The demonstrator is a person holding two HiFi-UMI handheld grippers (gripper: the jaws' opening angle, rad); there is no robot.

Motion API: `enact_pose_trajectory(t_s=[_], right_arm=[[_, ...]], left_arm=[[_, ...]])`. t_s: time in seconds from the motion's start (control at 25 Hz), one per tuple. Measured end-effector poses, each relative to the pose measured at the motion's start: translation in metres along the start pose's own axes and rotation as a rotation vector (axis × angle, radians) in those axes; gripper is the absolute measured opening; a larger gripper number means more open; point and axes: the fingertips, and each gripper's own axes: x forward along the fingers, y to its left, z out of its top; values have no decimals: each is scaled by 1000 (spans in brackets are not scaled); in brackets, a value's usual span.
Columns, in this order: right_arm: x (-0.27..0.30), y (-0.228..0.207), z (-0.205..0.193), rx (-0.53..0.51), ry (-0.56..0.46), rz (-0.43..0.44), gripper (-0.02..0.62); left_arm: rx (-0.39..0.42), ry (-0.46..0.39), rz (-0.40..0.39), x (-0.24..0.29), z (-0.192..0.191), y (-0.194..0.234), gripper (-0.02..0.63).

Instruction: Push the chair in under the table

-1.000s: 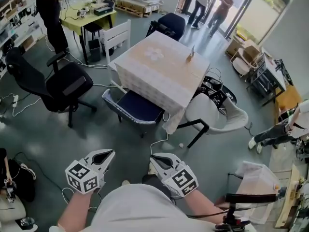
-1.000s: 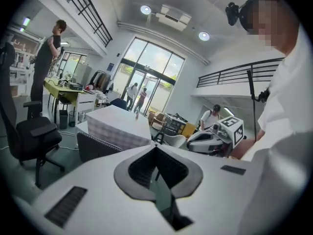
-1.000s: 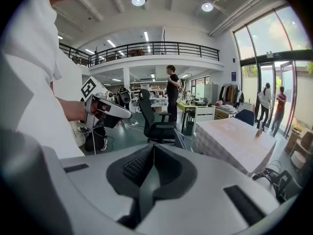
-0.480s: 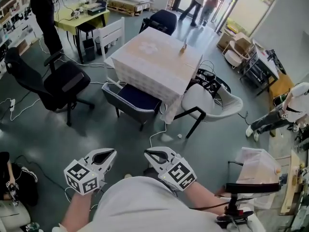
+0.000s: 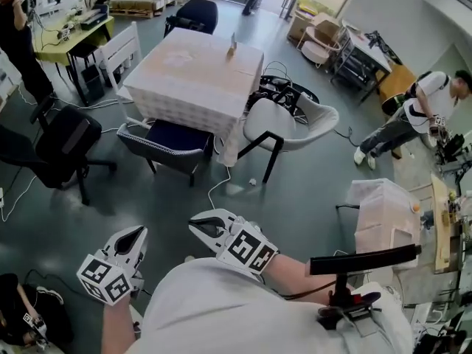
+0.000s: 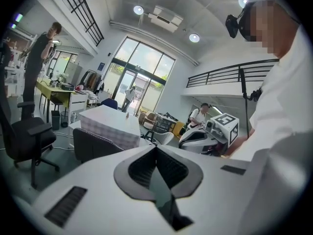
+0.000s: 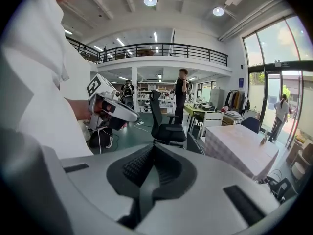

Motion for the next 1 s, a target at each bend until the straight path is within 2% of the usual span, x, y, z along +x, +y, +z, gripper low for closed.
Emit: enact_pose_trajectory(t_s=[0.4, 0.8, 1.0], right_arm=[[-10, 1, -2, -2, 11, -16, 15], [-25, -11, -15, 21, 21, -43, 15], [-35, -21, -23, 26, 24, -50, 15]], left_arm=[[-17, 26, -5, 6, -2, -8, 12], [-12, 52, -35, 28, -2, -20, 12], [-23, 66, -26, 41, -6, -23, 12]])
